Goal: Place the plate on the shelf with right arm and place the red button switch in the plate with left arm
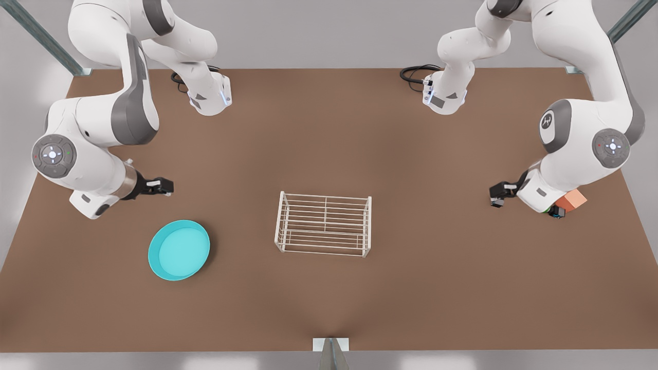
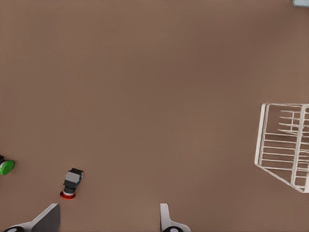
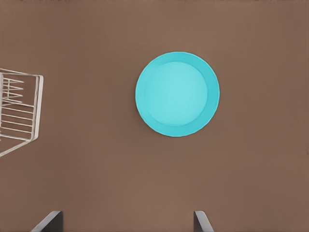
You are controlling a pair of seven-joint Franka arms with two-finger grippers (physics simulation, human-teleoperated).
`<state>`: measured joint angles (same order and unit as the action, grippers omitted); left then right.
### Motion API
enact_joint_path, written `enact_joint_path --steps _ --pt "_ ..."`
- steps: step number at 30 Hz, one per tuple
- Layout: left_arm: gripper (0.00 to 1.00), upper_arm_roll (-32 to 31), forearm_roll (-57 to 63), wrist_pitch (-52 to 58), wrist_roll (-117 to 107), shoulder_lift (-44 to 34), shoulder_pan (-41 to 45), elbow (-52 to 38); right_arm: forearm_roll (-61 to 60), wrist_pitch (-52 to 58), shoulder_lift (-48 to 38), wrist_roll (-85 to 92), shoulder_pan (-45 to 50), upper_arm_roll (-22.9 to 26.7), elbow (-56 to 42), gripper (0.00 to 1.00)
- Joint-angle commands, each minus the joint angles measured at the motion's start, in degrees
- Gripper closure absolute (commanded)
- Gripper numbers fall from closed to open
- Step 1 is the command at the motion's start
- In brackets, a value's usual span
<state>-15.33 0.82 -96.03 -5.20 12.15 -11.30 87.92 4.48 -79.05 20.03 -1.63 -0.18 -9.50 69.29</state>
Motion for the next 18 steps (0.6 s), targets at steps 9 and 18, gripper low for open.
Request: enact_joint_path --steps 9,18 --pt "0.0 -0.4 4.0 -4.6 -5.4 1.4 4.1 4.7 -7.0 -5.5 10.1 3.0 -7.6 0.1 0.1 0.0" --pt "0.0 3.5 4.3 -23.3 8.2 -11.6 3.0 31.6 -9.2 -23.0 20.7 23.9 -18.8 0.0 5.4 0.0"
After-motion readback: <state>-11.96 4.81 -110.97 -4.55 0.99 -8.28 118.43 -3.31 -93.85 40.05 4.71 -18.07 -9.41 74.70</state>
